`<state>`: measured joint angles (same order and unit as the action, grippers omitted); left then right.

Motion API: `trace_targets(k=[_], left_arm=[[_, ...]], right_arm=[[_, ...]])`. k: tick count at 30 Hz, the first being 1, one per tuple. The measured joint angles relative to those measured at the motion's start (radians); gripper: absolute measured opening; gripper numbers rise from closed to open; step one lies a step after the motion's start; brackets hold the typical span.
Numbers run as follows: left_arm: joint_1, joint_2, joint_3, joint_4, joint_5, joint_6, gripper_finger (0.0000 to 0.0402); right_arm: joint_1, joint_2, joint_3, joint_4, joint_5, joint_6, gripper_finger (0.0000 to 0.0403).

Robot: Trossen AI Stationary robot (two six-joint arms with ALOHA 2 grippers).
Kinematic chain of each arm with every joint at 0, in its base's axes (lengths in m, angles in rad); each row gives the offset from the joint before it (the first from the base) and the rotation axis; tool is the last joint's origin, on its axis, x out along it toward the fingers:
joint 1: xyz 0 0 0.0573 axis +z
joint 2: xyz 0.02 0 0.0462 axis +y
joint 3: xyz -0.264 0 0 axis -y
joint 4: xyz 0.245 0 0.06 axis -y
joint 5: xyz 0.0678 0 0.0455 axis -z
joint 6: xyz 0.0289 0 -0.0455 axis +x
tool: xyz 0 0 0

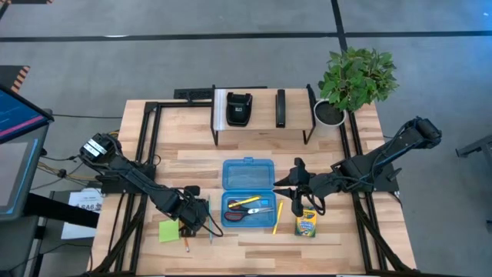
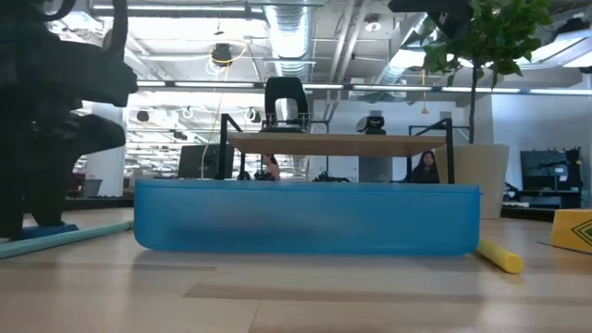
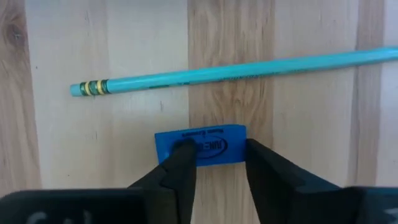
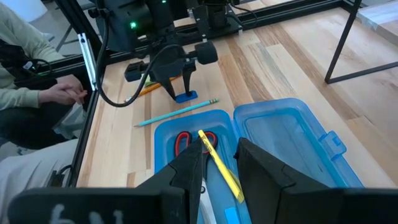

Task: Pack school essentials
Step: Put the blue eraser into the supply box

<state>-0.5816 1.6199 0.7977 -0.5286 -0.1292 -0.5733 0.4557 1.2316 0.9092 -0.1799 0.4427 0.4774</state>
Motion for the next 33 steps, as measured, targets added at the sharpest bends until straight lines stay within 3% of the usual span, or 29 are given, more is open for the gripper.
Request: trace_targets(k=[13,25,33], left_arm=[[-0.001,0.000,0.035,-0.010,0.044,0.066,0.0006],[-0.002,-0.001,0.044,-0.021,0.049,0.066,0.0000],[-0.029,-0.003,0.138,-0.125,-0.006,0.083,0.0000]], right_arm=[[0.000,0.000,0.000,-0.002,0.000,0.001,0.0120],[0.000,0.000,0.000,-0.002,0.000,0.004,0.0120],[0.000,0.000,0.000,-0.002,0.000,0.004,0.0120]])
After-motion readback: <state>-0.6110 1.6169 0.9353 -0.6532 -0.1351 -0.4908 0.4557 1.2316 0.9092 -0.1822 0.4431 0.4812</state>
